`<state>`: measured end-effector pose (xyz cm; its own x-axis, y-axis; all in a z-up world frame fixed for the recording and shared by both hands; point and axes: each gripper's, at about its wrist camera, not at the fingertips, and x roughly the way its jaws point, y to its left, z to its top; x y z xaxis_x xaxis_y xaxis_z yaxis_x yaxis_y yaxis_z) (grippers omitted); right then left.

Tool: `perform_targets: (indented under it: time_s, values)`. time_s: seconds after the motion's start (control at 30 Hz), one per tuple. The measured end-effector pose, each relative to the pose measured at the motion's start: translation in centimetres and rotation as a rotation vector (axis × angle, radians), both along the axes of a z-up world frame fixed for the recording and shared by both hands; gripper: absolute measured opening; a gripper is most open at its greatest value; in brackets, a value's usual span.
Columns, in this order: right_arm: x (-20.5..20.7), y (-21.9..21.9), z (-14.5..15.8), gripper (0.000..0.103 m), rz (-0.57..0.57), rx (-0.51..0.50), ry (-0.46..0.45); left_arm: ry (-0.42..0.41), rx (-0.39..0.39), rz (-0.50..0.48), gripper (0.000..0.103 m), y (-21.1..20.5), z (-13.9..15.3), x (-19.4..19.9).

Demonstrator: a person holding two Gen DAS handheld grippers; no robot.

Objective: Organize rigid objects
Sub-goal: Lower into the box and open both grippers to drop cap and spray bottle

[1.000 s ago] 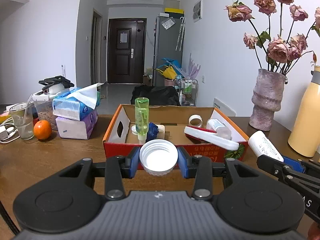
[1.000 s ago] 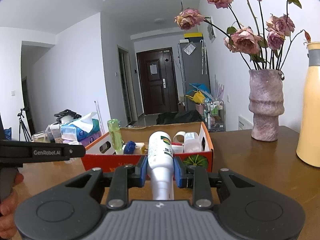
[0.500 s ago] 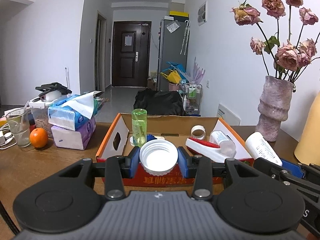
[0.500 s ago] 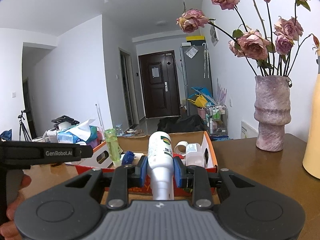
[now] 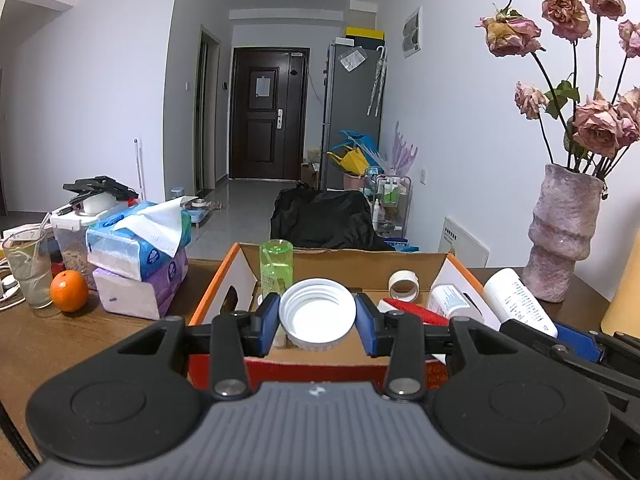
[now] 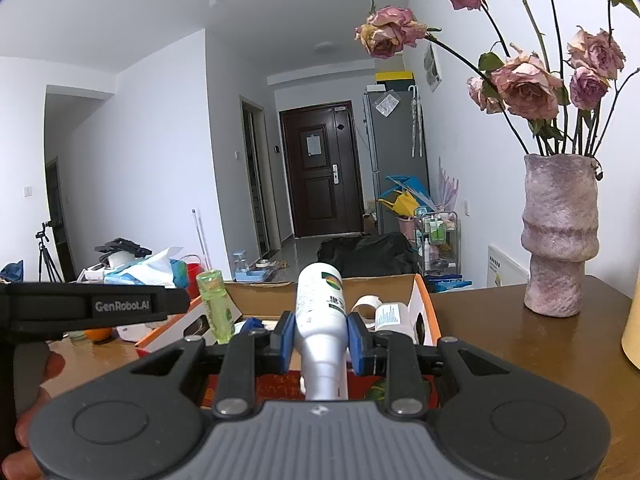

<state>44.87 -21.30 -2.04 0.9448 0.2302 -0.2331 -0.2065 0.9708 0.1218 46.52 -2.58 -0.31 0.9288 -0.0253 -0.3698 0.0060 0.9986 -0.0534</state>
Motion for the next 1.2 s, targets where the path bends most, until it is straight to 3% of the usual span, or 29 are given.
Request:
perform_targets:
  time_s: [1.2]
  values:
    - [10.0, -0.4, -0.8, 0.027, 0.015, -0.040, 0.060, 0.037, 0.055, 0.032, 0.041, -0.9, -2.2, 8.9]
